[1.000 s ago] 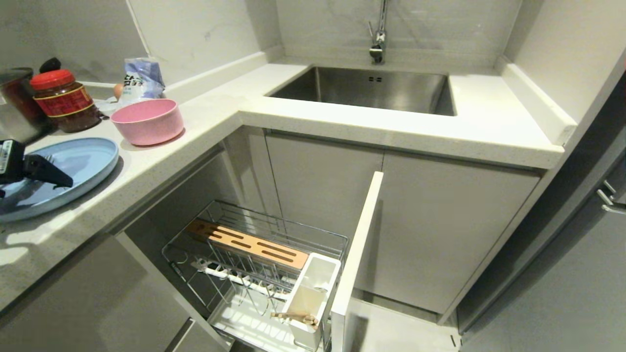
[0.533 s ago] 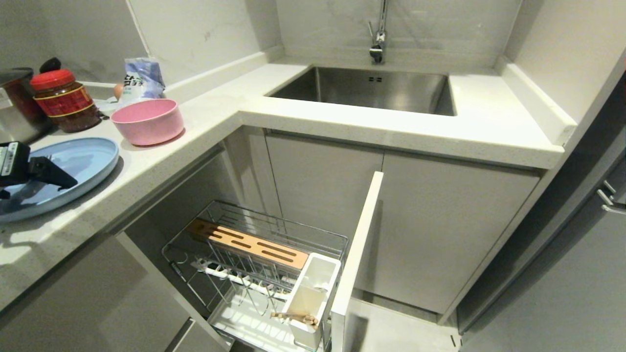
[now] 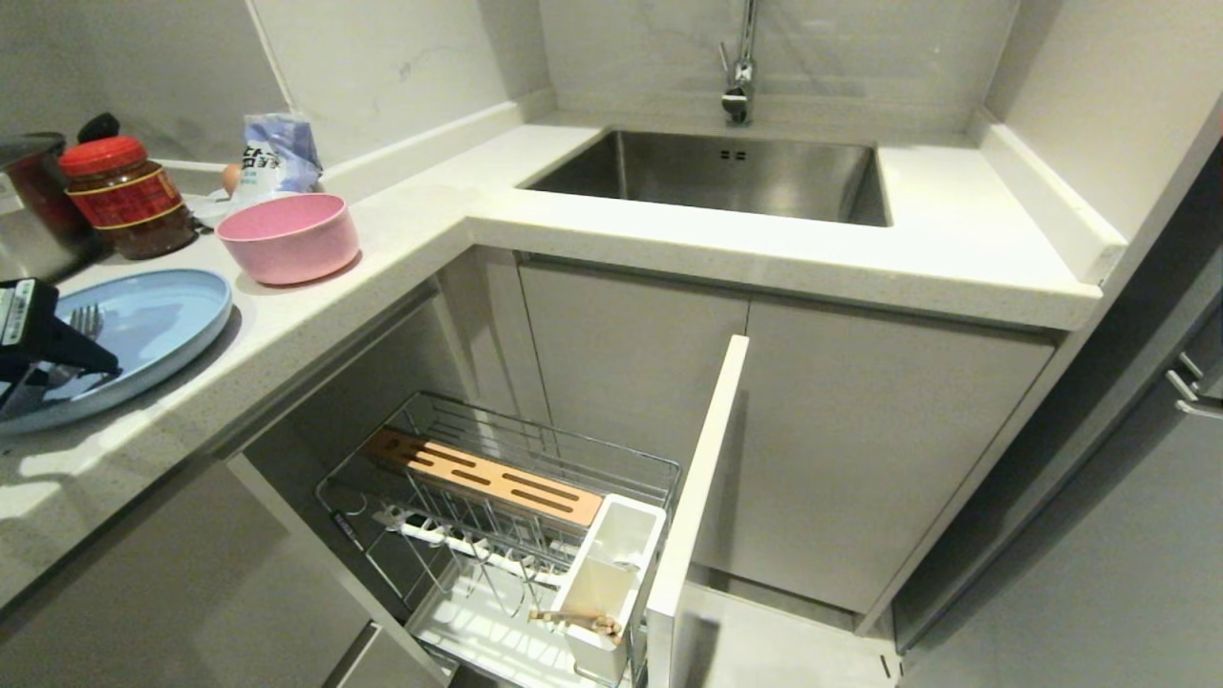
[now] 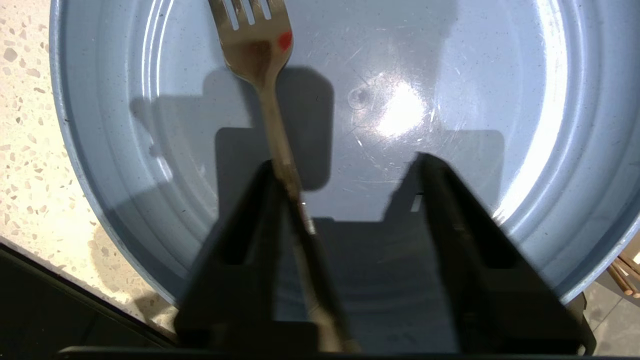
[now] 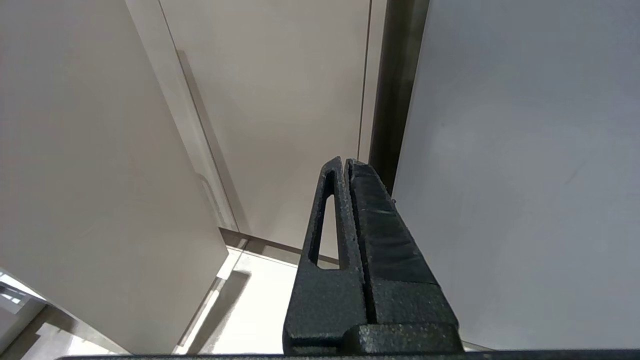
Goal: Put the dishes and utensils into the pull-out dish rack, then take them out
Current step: Pick up the fork and place it in the cupboard
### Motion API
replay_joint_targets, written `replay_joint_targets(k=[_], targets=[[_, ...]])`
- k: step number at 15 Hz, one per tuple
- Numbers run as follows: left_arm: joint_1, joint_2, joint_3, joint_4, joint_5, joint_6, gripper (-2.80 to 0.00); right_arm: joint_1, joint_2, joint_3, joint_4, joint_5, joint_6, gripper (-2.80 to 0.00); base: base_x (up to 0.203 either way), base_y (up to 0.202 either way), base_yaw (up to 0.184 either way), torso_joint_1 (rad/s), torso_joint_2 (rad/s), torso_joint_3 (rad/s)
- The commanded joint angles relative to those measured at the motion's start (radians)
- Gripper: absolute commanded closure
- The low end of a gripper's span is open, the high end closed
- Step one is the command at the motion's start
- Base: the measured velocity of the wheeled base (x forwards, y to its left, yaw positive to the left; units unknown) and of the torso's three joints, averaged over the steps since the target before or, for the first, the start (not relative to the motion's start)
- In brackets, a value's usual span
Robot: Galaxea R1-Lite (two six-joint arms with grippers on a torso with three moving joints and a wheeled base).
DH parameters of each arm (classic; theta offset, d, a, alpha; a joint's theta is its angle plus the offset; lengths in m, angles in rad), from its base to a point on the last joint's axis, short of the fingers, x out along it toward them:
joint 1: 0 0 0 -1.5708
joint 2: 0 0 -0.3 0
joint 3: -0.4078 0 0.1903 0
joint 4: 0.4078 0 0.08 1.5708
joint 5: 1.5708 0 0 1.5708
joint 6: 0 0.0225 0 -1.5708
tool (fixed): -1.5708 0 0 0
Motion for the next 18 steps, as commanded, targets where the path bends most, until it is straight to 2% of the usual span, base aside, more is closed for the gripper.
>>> replay_joint_targets(k=[1, 7, 10, 12, 14, 16, 18], targets=[[0.001, -0.001, 0.0, 0.006, 0.001, 0.002, 0.0, 0.0, -0.001, 0.026, -0.001, 0.0, 0.0, 0.0, 0.0, 0.0, 0.0, 0.0, 0.0, 0.0], [-0.016, -0.015, 0.004, 0.006, 0.007, 0.0, 0.0, 0.0, -0.001, 0.026, -0.001, 0.0, 0.0, 0.0, 0.0, 0.0, 0.0, 0.0, 0.0, 0.0], [-0.023, -0.064, -0.011, 0.005, 0.013, -0.025, 0.0, 0.0, -0.001, 0.026, -0.001, 0.0, 0.001, 0.0, 0.0, 0.0, 0.0, 0.0, 0.0, 0.0], [-0.054, -0.103, -0.052, 0.005, 0.01, -0.115, 0.0, 0.0, -0.001, 0.026, -0.001, 0.0, 0.0, 0.0, 0.0, 0.0, 0.0, 0.0, 0.0, 0.0], [-0.121, -0.135, -0.096, 0.007, 0.009, -0.232, 0.0, 0.0, -0.001, 0.026, -0.001, 0.0, 0.0, 0.0, 0.0, 0.0, 0.0, 0.0, 0.0, 0.0], [-0.248, -0.159, -0.116, 0.003, 0.012, -0.344, 0.0, 0.0, -0.001, 0.026, -0.001, 0.0, 0.0, 0.0, 0.0, 0.0, 0.0, 0.0, 0.0, 0.0], [-0.435, -0.178, -0.12, 0.003, 0.024, -0.459, 0.0, 0.0, -0.001, 0.026, -0.001, 0.0, 0.001, 0.0, 0.0, 0.0, 0.0, 0.0, 0.0, 0.0]])
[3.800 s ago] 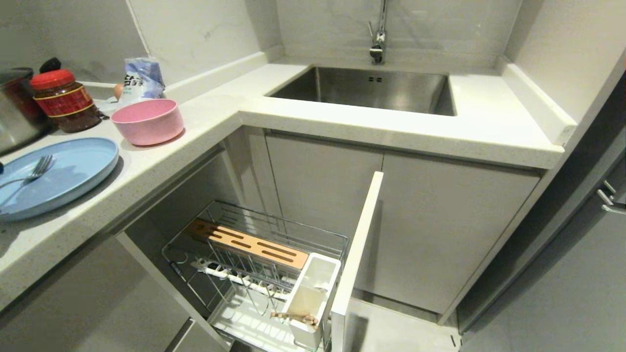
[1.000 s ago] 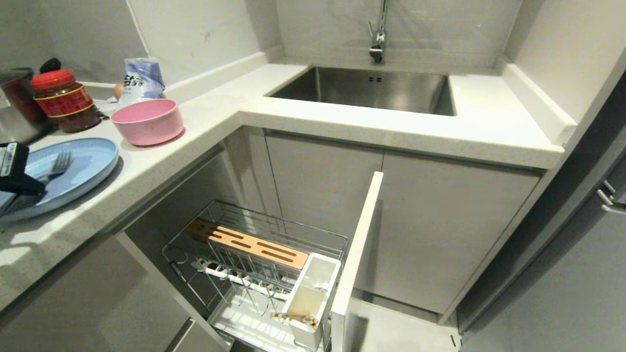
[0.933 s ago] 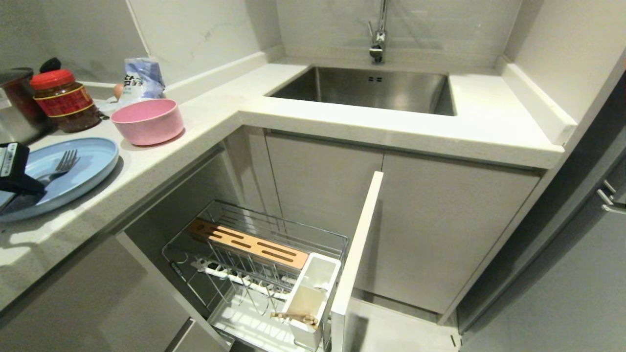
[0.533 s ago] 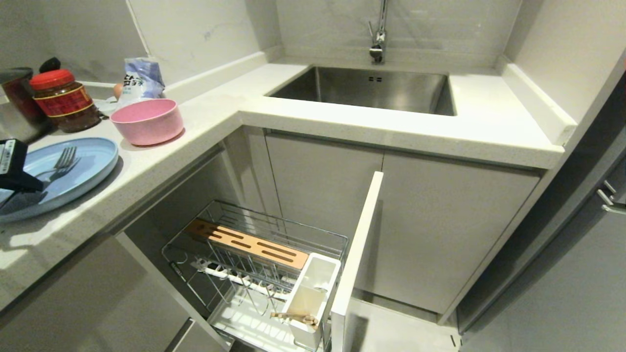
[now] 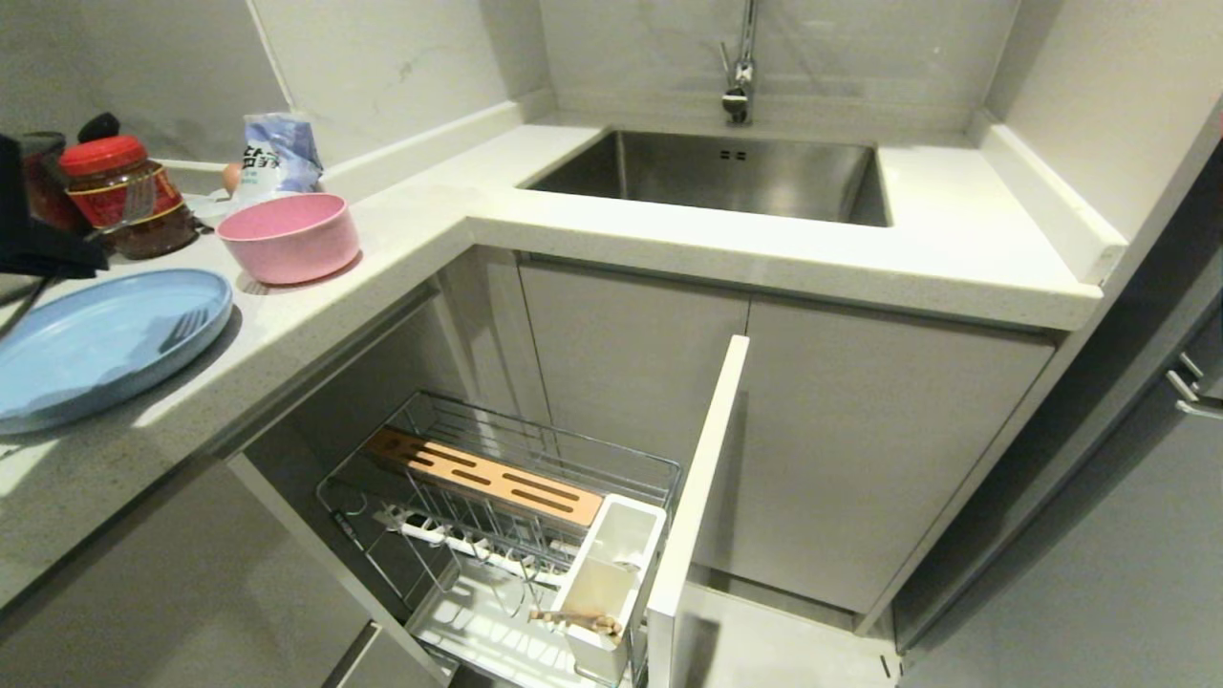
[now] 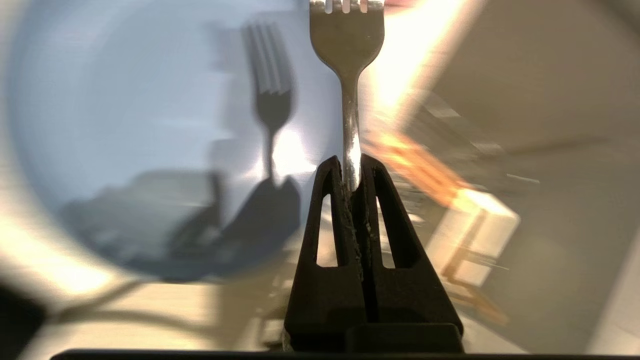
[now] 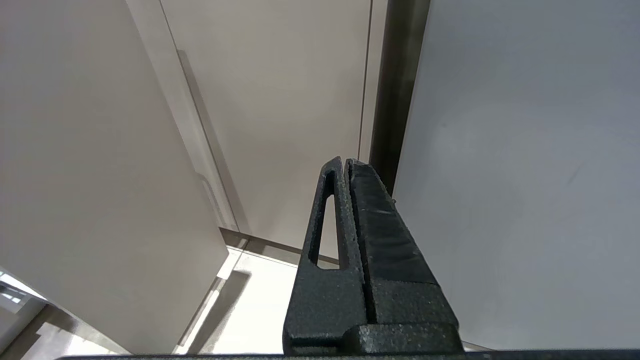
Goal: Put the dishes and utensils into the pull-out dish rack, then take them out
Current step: Pick up the fork and place it in the cupboard
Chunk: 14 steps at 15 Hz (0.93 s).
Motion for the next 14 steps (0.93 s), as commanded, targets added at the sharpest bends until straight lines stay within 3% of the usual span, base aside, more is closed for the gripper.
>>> replay_joint_targets(k=[1, 4, 7, 9, 14], targets=[[-0.233, -0.033, -0.005, 0.01, 0.012, -0.124, 0.0, 0.0, -0.001, 0.026, -0.001, 0.0, 0.0, 0.0, 0.0, 0.0, 0.0, 0.0, 0.0, 0.0], [-0.515, -0.019, 0.012, 0.047, 0.025, -0.284, 0.0, 0.0, -0.001, 0.026, -0.001, 0.0, 0.0, 0.0, 0.0, 0.0, 0.0, 0.0, 0.0, 0.0], [-0.71, 0.081, 0.049, 0.075, 0.028, -0.44, 0.0, 0.0, -0.001, 0.026, -0.001, 0.0, 0.0, 0.0, 0.0, 0.0, 0.0, 0.0, 0.0, 0.0], [-0.746, 0.17, 0.054, 0.119, 0.025, -0.482, 0.0, 0.0, -0.001, 0.026, -0.001, 0.0, 0.0, 0.0, 0.0, 0.0, 0.0, 0.0, 0.0, 0.0], [-0.759, 0.389, 0.054, 0.201, 0.004, -0.494, 0.0, 0.0, -0.001, 0.026, -0.001, 0.0, 0.0, 0.0, 0.0, 0.0, 0.0, 0.0, 0.0, 0.0]])
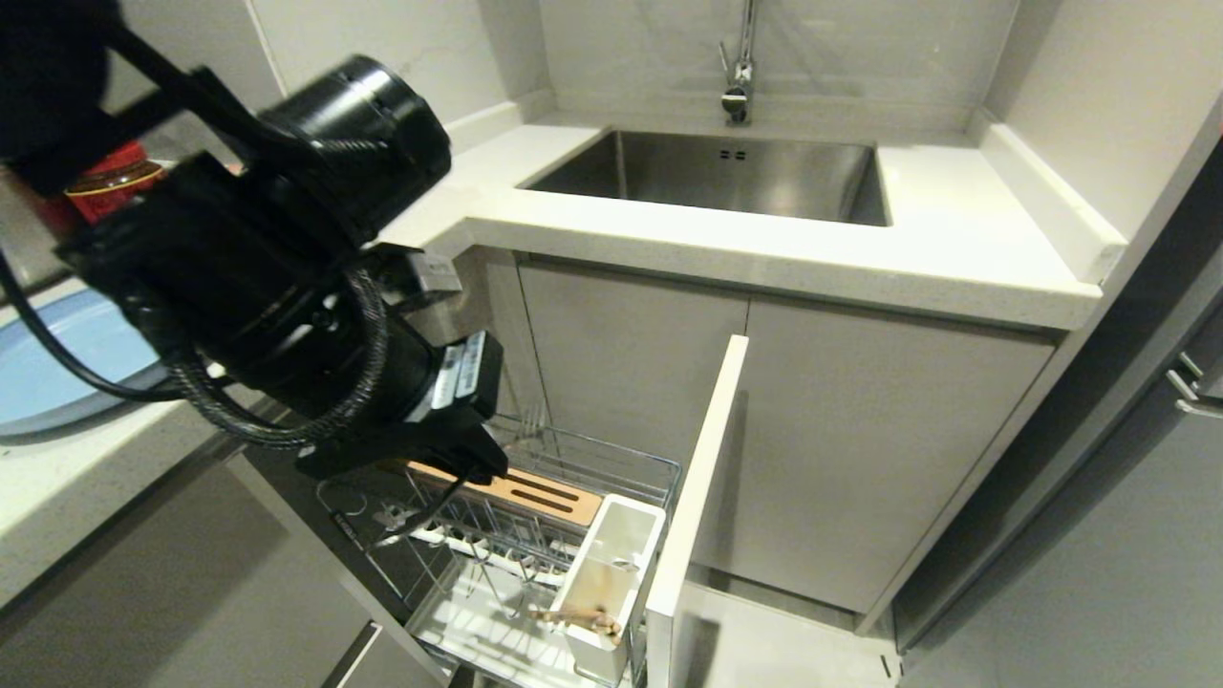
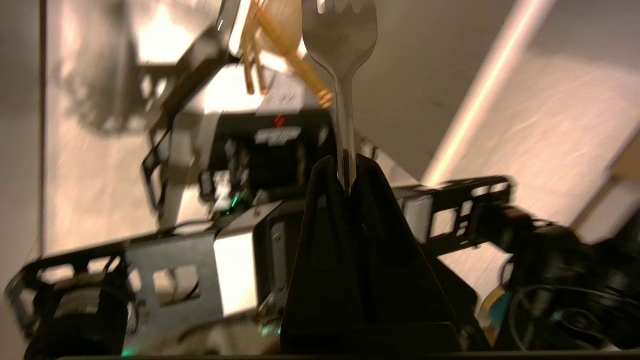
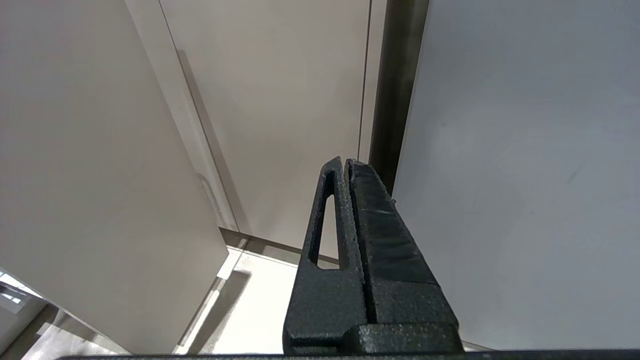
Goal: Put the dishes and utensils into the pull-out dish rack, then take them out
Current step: Pick up the fork and place it in the cupboard
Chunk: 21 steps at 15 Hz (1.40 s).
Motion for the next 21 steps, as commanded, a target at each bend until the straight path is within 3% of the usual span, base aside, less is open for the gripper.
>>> replay_joint_targets(k=[1, 8, 21], targets=[[0.0, 0.146, -0.001, 0.032, -0.017, -0.001, 0.0, 0.0, -0.001, 0.026, -0.001, 0.0, 0.002, 0.0, 0.0, 0.0, 0.0, 0.0, 0.0, 0.0], [0.04, 0.347, -0.004, 0.031, -0.107, 0.08, 0.0, 0.0, -0.001, 0.026, -0.001, 0.0, 0.0, 0.0, 0.0, 0.0, 0.0, 0.0, 0.0, 0.0], [0.041, 0.547, -0.065, -0.084, -0.126, 0.116, 0.0, 0.0, -0.001, 0.026, -0.001, 0.0, 0.0, 0.0, 0.0, 0.0, 0.0, 0.0, 0.0, 0.0]])
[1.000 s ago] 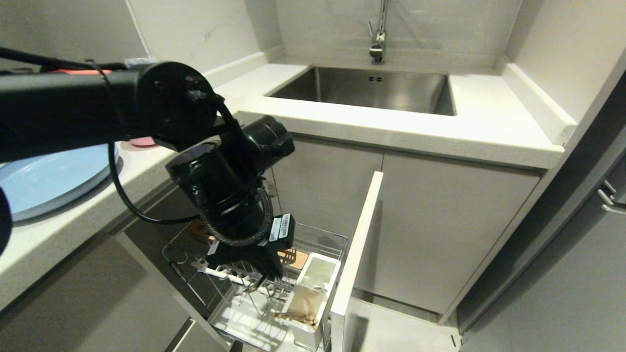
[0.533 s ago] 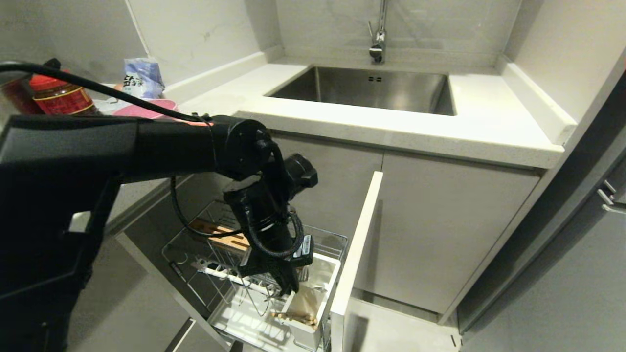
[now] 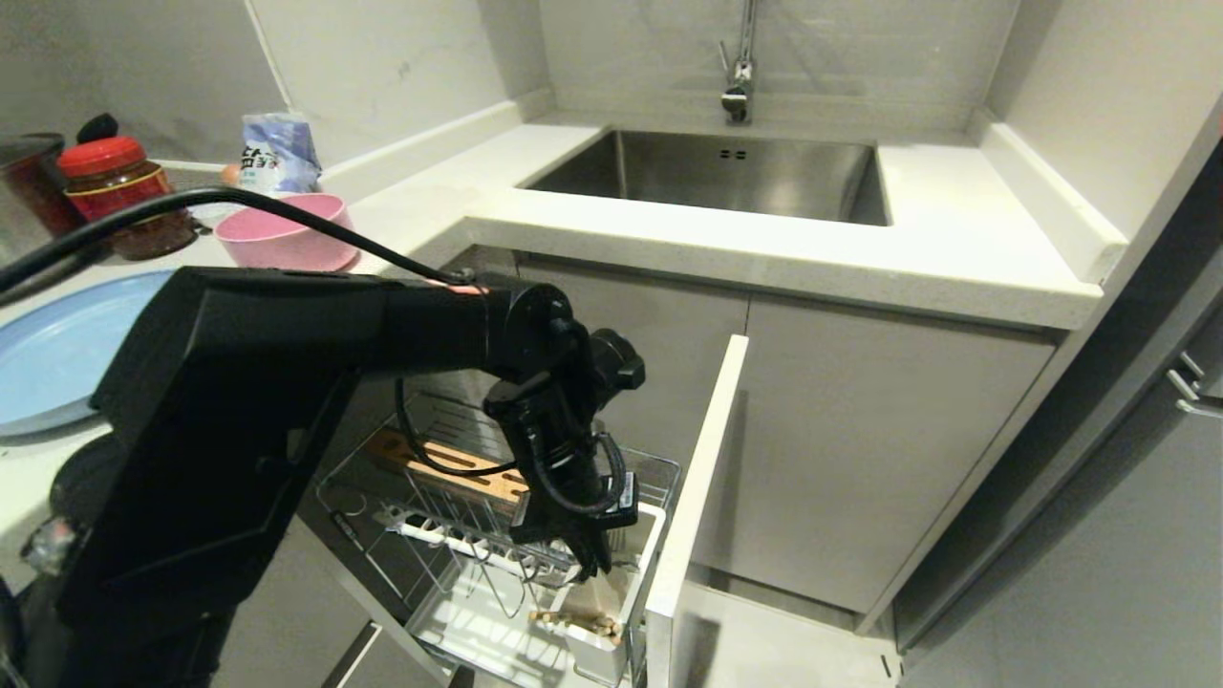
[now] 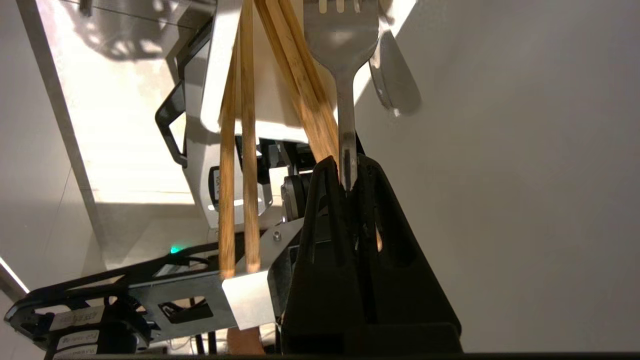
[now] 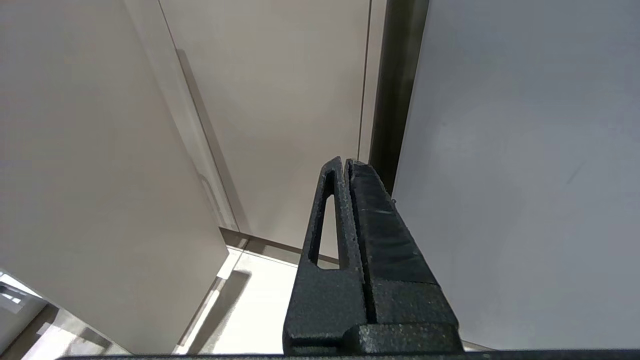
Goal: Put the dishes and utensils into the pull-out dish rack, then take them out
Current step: Pick up the fork and place it in the cupboard
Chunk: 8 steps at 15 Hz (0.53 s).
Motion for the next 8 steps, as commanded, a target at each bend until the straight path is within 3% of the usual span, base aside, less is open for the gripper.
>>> replay_joint_targets(k=[1, 8], targets=[[0.002, 0.035, 0.0, -0.009, -0.003, -0.002, 0.0, 0.0, -0.001, 0.026, -0.001, 0.0, 0.001, 0.0, 0.0, 0.0, 0.0, 0.0, 0.0, 0.0], [0.045, 0.073, 0.0, -0.069, -0.024, 0.01, 0.0, 0.0, -0.001, 0.026, -0.001, 0.0, 0.0, 0.0, 0.0, 0.0, 0.0, 0.0, 0.0, 0.0]])
